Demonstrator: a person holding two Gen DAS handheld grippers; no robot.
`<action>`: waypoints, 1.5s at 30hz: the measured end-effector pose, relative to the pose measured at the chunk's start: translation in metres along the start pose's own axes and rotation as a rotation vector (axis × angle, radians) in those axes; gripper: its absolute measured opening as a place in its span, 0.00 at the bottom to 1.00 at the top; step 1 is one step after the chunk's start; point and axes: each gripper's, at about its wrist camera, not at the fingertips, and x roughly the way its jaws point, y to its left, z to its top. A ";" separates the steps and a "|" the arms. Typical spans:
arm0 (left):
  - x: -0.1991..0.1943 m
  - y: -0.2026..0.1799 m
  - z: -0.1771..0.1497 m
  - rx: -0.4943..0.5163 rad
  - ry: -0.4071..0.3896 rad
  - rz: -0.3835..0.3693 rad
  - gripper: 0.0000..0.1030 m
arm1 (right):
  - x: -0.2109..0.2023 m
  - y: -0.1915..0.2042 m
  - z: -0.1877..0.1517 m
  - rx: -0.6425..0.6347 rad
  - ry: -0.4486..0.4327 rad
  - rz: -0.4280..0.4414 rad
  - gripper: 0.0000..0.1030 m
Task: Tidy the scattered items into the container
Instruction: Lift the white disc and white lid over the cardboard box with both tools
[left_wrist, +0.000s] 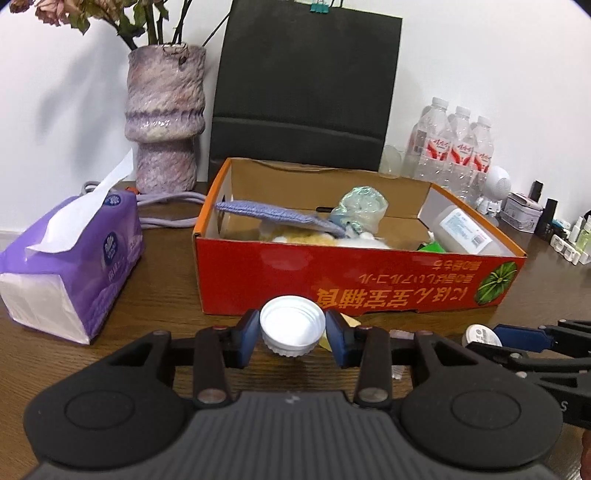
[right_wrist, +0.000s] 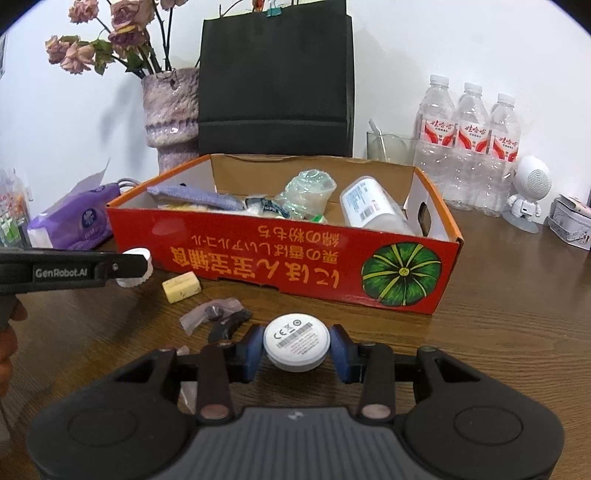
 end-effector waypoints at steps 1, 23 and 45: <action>-0.001 -0.001 0.000 0.004 -0.002 -0.002 0.39 | 0.000 0.000 0.000 0.001 -0.002 0.001 0.37; -0.051 -0.019 0.022 0.000 -0.151 -0.021 0.39 | -0.043 -0.003 0.032 0.030 -0.130 0.027 0.37; 0.034 -0.018 0.093 -0.103 -0.211 0.037 0.39 | 0.024 -0.014 0.119 0.117 -0.235 0.014 0.37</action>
